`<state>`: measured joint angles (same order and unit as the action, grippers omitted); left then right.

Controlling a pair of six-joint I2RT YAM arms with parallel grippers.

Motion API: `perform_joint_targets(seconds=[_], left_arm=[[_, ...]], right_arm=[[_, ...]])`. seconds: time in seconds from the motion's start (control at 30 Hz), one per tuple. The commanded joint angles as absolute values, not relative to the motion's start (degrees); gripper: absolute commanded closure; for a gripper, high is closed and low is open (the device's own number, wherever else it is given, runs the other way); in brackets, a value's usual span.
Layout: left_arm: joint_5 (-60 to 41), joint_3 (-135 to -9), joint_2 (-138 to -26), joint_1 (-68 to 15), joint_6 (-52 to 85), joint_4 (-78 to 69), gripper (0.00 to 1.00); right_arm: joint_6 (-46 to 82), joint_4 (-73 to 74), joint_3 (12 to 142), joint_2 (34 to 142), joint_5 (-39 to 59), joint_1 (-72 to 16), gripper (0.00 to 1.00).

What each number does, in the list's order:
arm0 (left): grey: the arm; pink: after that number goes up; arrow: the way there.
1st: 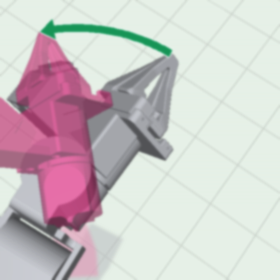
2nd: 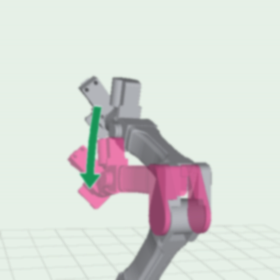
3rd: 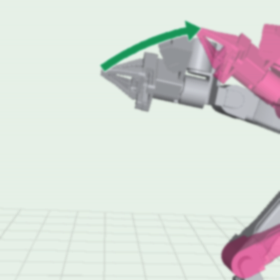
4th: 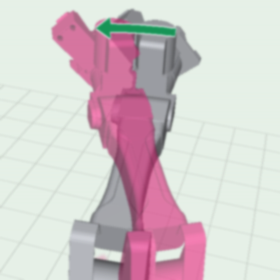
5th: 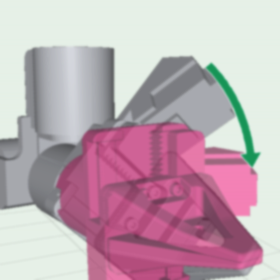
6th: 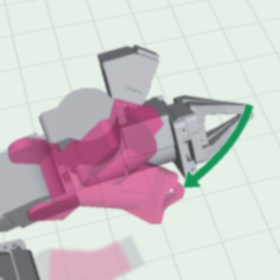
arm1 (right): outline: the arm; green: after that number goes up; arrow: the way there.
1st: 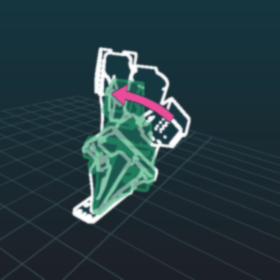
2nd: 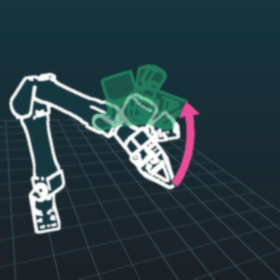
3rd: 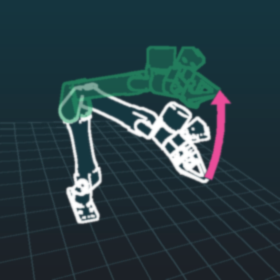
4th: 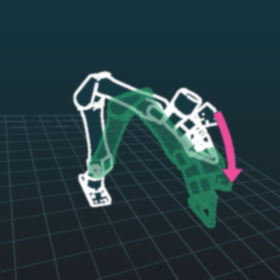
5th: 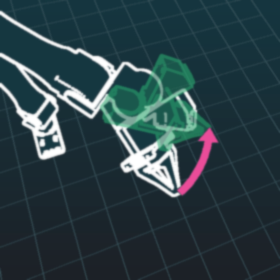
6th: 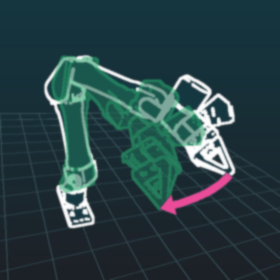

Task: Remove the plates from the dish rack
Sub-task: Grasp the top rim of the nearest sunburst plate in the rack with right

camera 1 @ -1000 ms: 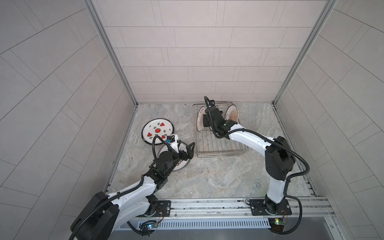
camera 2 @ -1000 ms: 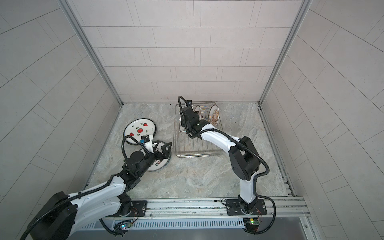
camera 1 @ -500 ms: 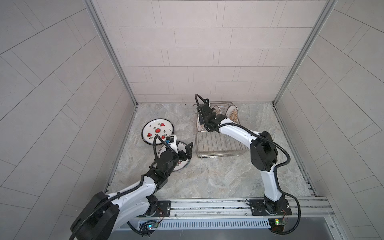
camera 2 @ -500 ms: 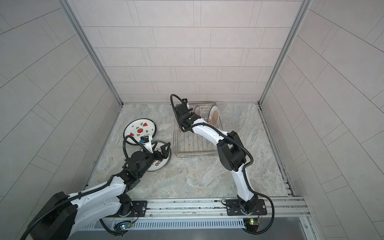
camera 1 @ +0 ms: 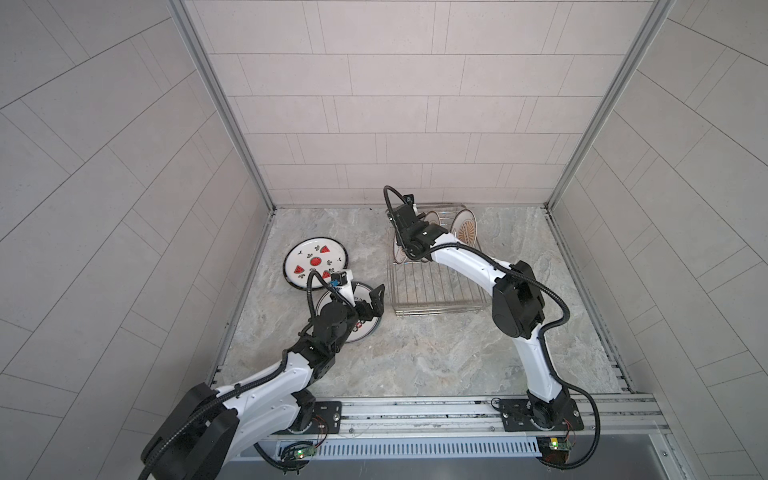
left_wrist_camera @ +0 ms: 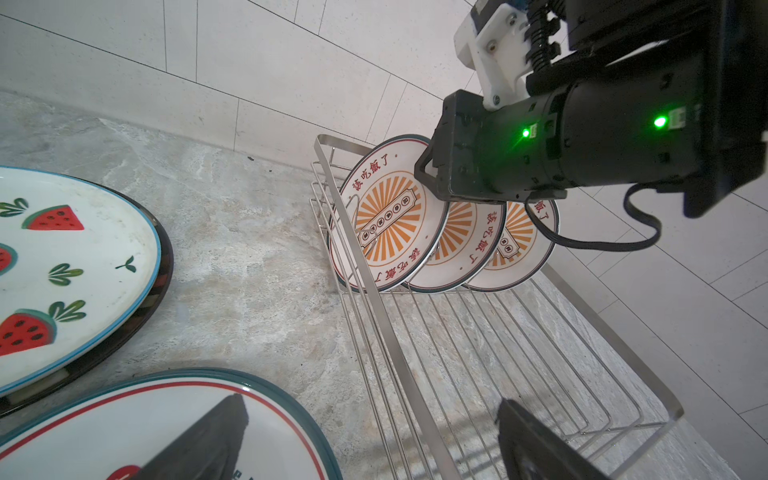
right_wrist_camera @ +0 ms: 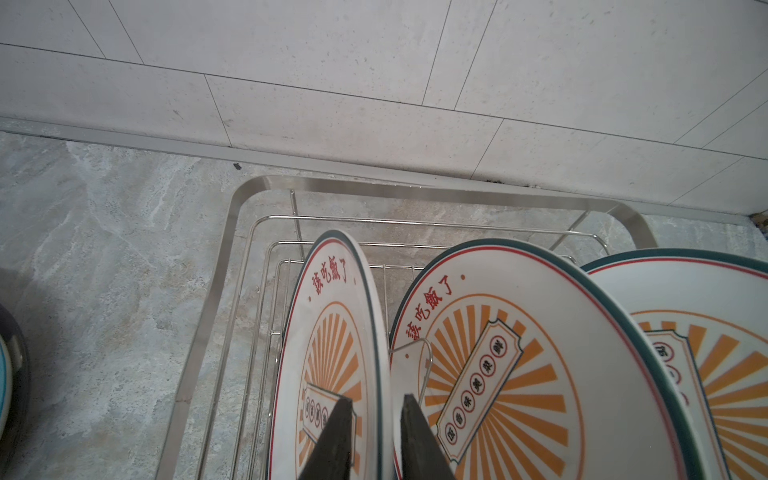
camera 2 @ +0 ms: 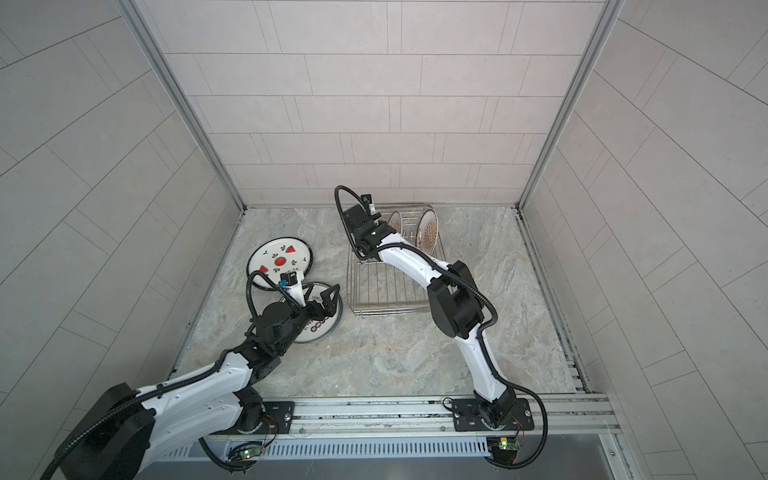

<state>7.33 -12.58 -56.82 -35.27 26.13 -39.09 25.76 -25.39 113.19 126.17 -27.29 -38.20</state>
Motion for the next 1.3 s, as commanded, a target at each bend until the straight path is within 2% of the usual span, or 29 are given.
perform_joint_targets(seconds=[0.0,0.53,0.6,1.03,1.17,1.27], left_arm=[[7.2,-12.5,-55.9,-35.0,26.9,-39.5,0.00],[6.5,-11.9,-54.3,-35.1,27.9,-39.4,0.00],[6.7,-11.8,-54.2,-35.1,27.8,-39.5,0.00],[6.9,-11.6,-53.8,-35.1,28.2,-39.5,0.00],[7.2,-11.4,-53.4,-35.0,28.2,-39.6,0.00],[7.3,-11.3,-53.3,-35.0,28.2,-39.6,0.00]], right_arm=[[26.0,-28.0,114.7,127.7,-28.6,-38.5,0.82],[25.2,-30.5,117.1,128.0,-34.0,-39.3,0.88],[24.7,-31.0,118.1,128.1,-34.9,-39.5,0.94],[21.6,-32.4,121.2,125.2,-39.4,-41.0,0.94],[19.9,-29.2,117.6,121.2,-41.9,-42.4,0.95],[17.7,-21.5,109.1,115.6,-41.0,-43.4,0.94]])
